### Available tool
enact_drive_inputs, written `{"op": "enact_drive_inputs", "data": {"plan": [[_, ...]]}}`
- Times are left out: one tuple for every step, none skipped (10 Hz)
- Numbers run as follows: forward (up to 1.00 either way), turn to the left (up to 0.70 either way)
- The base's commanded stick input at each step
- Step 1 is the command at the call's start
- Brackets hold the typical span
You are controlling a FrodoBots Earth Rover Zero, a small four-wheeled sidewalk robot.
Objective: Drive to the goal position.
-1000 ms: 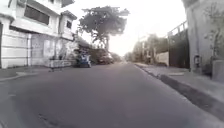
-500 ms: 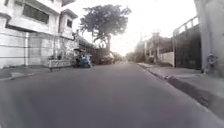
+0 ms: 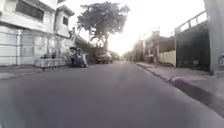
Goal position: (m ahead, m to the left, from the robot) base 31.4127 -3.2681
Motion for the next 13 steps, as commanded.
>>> {"op": "enact_drive_inputs", "data": {"plan": [[1.0, 0.02], [1.0, 0.02], [1.0, 0.02], [1.0, 0.02], [1.0, 0.02], [1.0, 0.02], [1.0, 0.02], [1.0, 0.02], [1.0, 0.02], [1.0, 0.02], [1.0, 0.02], [1.0, 0.02], [1.0, 0.02]]}}
